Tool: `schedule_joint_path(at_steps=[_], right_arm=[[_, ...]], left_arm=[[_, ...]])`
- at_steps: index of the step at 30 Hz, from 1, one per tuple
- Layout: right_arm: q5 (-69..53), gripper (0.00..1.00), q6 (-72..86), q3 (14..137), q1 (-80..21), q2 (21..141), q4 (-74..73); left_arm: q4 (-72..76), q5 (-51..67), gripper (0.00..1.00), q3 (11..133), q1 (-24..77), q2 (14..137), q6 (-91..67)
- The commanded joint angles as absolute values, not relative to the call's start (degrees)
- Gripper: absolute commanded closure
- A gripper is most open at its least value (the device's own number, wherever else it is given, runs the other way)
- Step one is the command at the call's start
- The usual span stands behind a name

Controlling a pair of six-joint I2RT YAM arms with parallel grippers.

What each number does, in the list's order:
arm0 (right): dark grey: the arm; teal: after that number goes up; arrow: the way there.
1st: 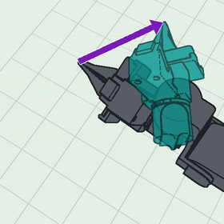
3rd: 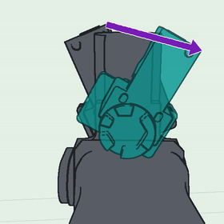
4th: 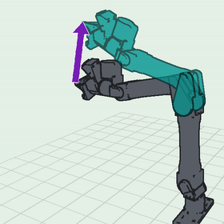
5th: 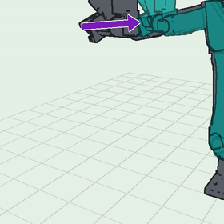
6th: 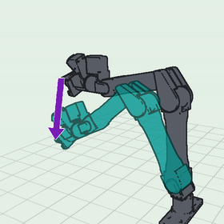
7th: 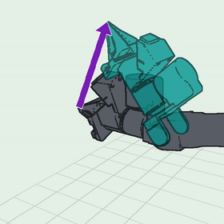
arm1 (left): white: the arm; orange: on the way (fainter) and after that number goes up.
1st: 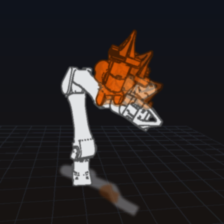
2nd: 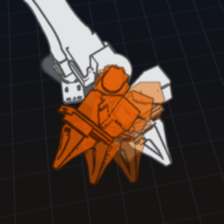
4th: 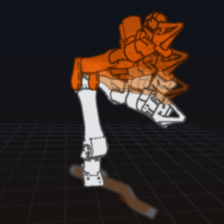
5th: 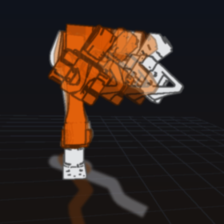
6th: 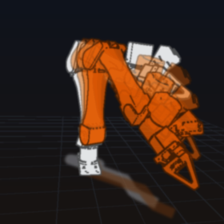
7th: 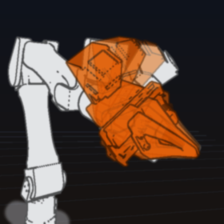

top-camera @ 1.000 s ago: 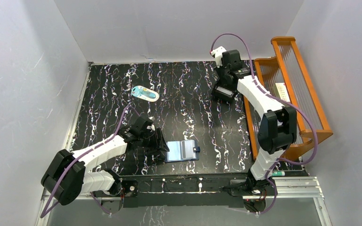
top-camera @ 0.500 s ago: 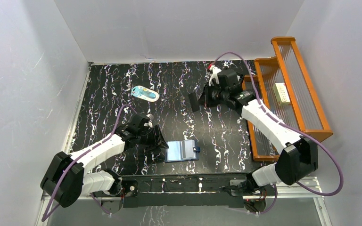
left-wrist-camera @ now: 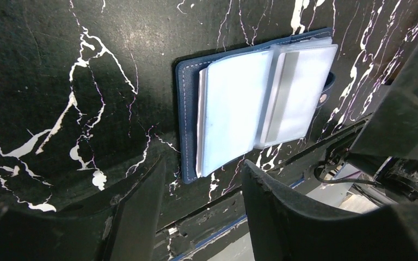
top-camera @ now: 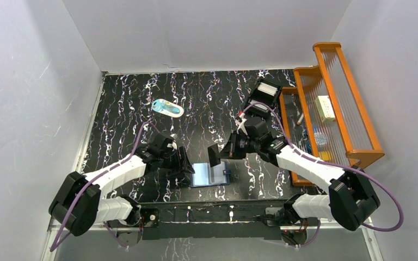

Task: Put the credit cards into the card holder
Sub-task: Insert the credit card into the card holder.

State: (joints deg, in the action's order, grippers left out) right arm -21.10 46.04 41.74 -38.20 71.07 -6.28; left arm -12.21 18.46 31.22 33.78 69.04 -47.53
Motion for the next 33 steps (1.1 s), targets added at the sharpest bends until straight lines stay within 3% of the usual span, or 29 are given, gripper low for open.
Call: schedule_joint_path(at_steps=[1, 14, 33], right_arm=[[-20.03, 1.0, 50.5, 39.66, -40.52, 70.52, 1.89], [-15.81, 1.0, 49.93, 34.66, -43.99, 73.74, 4.93], [-19.32, 1.0, 51.46, 27.83, -44.04, 77.42, 13.16]], left_arm=[[-10.24, 18.76, 0.48, 30.46, 33.36, 70.62, -46.2], [-7.43, 19.81, 0.51, 29.97, 33.36, 74.88, -46.66], [-4.4, 21.62, 0.74, 27.96, 33.36, 76.49, -47.99]])
